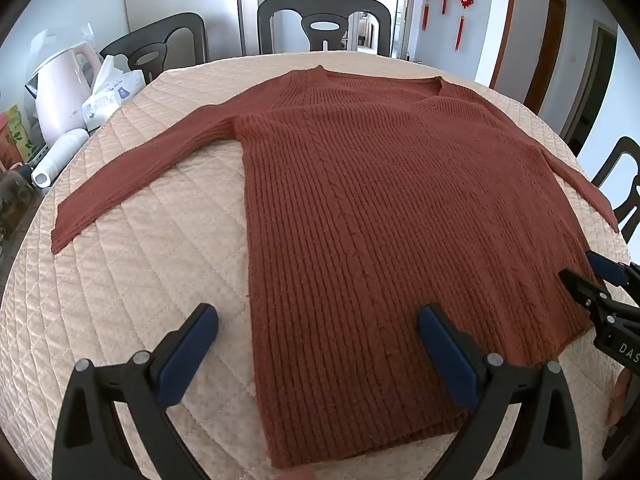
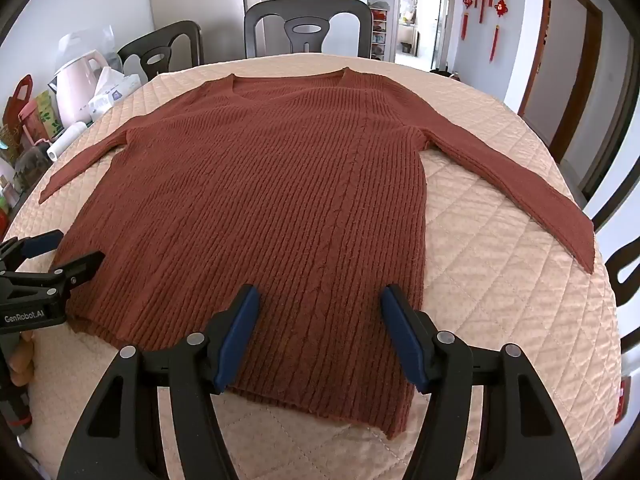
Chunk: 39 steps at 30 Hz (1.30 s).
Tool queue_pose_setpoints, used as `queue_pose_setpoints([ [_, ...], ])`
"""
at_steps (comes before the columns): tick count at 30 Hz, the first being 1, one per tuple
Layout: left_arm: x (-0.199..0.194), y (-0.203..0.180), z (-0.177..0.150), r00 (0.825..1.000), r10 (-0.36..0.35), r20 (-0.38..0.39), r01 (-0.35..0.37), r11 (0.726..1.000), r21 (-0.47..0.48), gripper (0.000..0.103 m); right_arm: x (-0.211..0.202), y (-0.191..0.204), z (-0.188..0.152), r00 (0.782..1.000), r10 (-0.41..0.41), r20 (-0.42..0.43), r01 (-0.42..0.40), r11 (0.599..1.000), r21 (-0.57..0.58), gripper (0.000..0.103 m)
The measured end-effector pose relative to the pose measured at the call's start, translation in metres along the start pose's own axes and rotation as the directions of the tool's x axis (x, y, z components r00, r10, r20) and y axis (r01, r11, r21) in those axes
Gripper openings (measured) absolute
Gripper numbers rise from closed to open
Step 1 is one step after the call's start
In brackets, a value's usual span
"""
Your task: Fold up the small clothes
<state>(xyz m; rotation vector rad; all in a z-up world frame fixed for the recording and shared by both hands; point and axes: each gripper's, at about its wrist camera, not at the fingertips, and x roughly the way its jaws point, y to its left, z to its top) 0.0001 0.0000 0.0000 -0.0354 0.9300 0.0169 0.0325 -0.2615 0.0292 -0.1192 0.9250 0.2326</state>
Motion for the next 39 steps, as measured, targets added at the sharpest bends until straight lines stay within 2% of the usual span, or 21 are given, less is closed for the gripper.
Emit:
queue_pose_setpoints([
  [39, -0.0001, 0.0, 0.0, 1.0, 0.001, 0.002, -0.001, 1.0, 0.001, 0.102, 0.0006, -0.0004, 0.0002, 1.0, 0.006, 0.0, -0.006, 1.0, 0.005, 0.066],
])
